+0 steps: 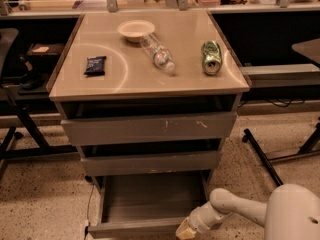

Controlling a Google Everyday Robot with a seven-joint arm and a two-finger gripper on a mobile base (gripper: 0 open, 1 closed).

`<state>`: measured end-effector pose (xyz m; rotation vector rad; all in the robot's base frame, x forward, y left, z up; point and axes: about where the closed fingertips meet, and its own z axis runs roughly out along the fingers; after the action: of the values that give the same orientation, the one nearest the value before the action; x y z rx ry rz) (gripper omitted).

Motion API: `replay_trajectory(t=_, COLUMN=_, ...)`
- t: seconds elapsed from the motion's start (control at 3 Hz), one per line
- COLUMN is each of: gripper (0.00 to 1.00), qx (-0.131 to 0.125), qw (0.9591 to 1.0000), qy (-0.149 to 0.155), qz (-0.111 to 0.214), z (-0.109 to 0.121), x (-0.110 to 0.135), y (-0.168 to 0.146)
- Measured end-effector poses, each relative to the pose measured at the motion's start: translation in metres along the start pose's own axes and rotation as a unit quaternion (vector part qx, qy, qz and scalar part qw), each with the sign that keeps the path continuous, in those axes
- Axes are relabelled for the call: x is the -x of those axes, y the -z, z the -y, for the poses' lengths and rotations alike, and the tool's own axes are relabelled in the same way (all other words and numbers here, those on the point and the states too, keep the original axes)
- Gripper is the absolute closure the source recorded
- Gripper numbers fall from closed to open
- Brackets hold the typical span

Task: Close bottom drawer

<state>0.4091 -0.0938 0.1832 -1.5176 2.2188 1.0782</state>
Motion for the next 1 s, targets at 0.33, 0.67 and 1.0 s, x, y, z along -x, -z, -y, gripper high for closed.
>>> replay_trajectory(t=0.33, gripper=0.82, qx=0.000, qw=1.0000, qy=0.001, qz=0.000, z=0.0003, x=0.0006, y=-0.0004)
replay_trajectory(t=0.67, gripper=0.59, qx=0.000, qw=1.0000, qy=0.001, qz=0.000, z=0.0003, x=0.0006, y=-0.0004)
replay_trajectory(t=1.0, gripper=0.35, qx=0.000, qw=1.0000, qy=0.001, qz=0.000, z=0.0003, x=0.0006, y=-0.0005)
